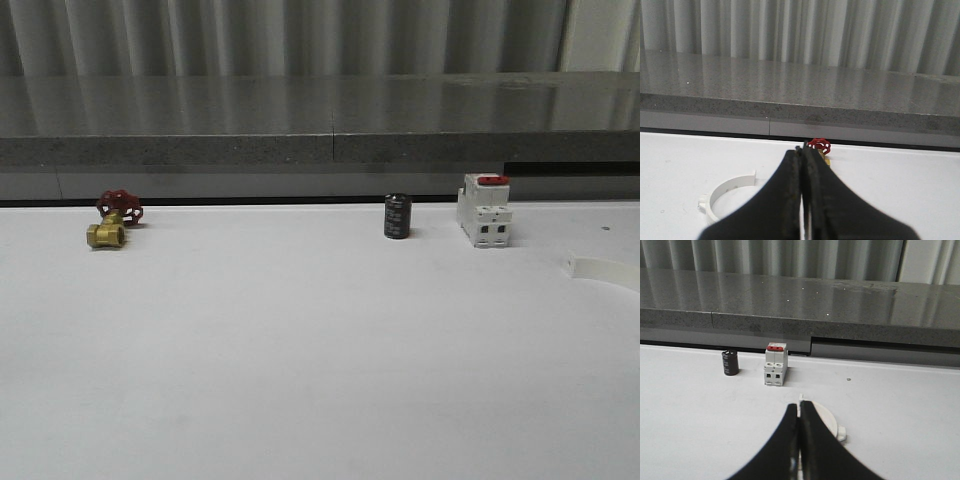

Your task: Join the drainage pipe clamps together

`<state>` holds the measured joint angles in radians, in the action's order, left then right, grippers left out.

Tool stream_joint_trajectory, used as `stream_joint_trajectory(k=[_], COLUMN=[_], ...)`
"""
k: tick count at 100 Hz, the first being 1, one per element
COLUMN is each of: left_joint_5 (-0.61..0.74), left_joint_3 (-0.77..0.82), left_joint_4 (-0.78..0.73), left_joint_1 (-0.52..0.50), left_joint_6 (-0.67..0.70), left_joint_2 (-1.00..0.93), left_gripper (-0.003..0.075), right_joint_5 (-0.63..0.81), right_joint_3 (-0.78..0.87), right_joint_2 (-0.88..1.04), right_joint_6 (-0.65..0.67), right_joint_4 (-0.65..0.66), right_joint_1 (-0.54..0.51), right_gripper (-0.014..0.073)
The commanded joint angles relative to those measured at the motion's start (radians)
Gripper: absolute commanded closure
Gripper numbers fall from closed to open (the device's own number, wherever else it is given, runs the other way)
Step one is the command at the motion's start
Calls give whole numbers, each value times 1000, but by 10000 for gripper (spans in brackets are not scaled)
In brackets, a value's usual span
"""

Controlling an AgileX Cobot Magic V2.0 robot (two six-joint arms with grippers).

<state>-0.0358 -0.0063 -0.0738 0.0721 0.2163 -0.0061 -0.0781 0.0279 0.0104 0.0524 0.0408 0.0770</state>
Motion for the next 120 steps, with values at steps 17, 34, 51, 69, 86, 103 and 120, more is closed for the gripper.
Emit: stream_joint_trajectory(k=[17,34,51,69,86,103,120], left_joint_5=[79,79,58,-105,-322,-520,-536], left_joint_3=[36,25,-37,-199,-401,-577,-641], left_joint_4=[7,7,9,36,32,32,32], left_joint_1=[-2,-2,-2,-2,-2,-2,-2], left_joint_6=[1,1,1,1,1,1,1], left_joint_2=[-27,-27,-2,128,337,525,636], left_gripper=[740,740,740,740,740,740,740], right_joint_5=[78,78,78,78,78,78,78], right_joint_3=[-16,-16,-16,-16,-16,-16,-16], right_joint_2=[21,21,21,21,21,21,21], right_joint_6=[-3,-3,-3,-3,-3,-3,-3], right_joint_4=[8,8,8,8,8,8,8], right_joint_1=[-2,-2,-2,-2,-2,-2,-2], right_gripper=[662,662,662,662,662,662,662])
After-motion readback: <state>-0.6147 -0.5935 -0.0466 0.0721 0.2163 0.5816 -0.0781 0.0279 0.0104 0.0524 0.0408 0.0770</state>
